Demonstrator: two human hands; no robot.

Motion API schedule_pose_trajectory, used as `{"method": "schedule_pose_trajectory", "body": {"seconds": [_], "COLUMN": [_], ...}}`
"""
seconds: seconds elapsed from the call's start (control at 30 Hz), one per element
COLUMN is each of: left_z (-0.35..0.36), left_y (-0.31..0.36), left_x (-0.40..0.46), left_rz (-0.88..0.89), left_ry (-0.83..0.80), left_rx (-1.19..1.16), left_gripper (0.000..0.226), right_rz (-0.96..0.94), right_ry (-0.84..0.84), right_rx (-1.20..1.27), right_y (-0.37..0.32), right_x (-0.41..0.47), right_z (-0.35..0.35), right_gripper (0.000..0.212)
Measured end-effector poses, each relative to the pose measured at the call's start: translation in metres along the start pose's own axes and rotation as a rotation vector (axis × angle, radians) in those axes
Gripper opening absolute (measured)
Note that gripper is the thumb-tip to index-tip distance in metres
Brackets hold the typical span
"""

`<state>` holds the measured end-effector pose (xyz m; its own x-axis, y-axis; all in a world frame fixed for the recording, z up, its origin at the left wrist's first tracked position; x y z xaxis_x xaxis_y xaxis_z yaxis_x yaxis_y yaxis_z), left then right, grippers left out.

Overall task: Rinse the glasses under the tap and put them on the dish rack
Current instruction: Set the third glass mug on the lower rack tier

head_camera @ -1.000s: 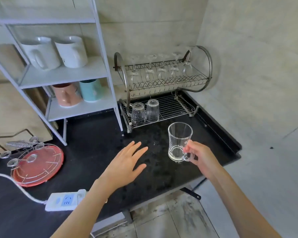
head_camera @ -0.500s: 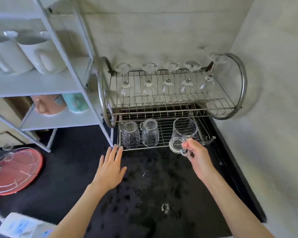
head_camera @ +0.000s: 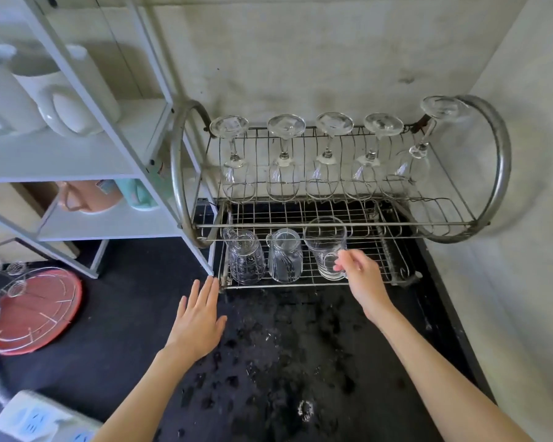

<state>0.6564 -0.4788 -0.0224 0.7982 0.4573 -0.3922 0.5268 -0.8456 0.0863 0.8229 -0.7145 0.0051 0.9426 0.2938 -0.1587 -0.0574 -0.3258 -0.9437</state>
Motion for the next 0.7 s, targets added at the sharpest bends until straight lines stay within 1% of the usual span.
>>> {"method": "schedule_pose_trajectory", "body": {"seconds": [0.07, 0.13, 0.2, 0.33, 0.4, 0.47, 0.53, 0.6, 0.67, 0.7], "left_z": [0.000, 0.000, 0.000, 0.000, -0.001, -0.002, -0.003, -0.004, -0.005, -0.005], "left_y": [0.000, -0.001, -0.002, -0.004, -0.004, -0.003, -0.002, -0.001, 0.001, 0.001], "left_x": [-0.001, -0.001, 0.000, 0.000, 0.001, 0.001, 0.000, 0.001, 0.001, 0.002], "left_rz": [0.002, 0.007, 0.015, 0.024, 0.026, 0.023, 0.015, 0.009, 0.004, 0.003], "left_ry": [0.007, 0.008, 0.011, 0.017, 0.028, 0.027, 0.021, 0.012, 0.004, -0.001], "left_rx": [0.001, -0.013, -0.016, -0.026, -0.023, -0.012, 0.014, 0.041, 0.053, 0.052], "left_gripper": [0.069, 0.068, 0.067, 0.066, 0.064, 0.063, 0.063, 0.063, 0.062, 0.062], "right_rz": [-0.118, -0.219, -0.280, -0.372, -0.440, -0.477, -0.485, -0.483, -0.512, -0.537], "right_ry": [-0.018, -0.036, -0.057, -0.057, -0.068, -0.149, -0.236, -0.294, -0.371, -0.404], "right_rx": [-0.187, -0.371, -0.533, -0.826, -1.038, -1.295, -1.497, -1.670, -1.800, -1.869], "right_y": [-0.007, -0.014, -0.019, -0.022, -0.022, -0.020, -0.015, -0.010, -0.004, 0.000], "right_x": [0.007, 0.013, 0.018, 0.022, 0.024, 0.027, 0.030, 0.034, 0.038, 0.039], "right_z": [-0.004, -0.006, -0.006, -0.009, -0.007, 0.002, 0.013, 0.022, 0.026, 0.029], "right_gripper": [0.024, 0.028, 0.034, 0.032, 0.032, 0.028, 0.023, 0.026, 0.030, 0.029]}}
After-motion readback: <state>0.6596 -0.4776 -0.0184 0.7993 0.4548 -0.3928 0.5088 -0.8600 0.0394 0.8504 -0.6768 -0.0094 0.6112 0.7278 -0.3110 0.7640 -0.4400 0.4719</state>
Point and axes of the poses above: each hand's wrist, its own x-axis towards the middle knuckle, its own z-axis out of the palm, y = z × x, the point moved 1 cm from there along x, towards the middle knuckle, and after that the axes turned 7 degrees about -z, right-handed, at the moved point
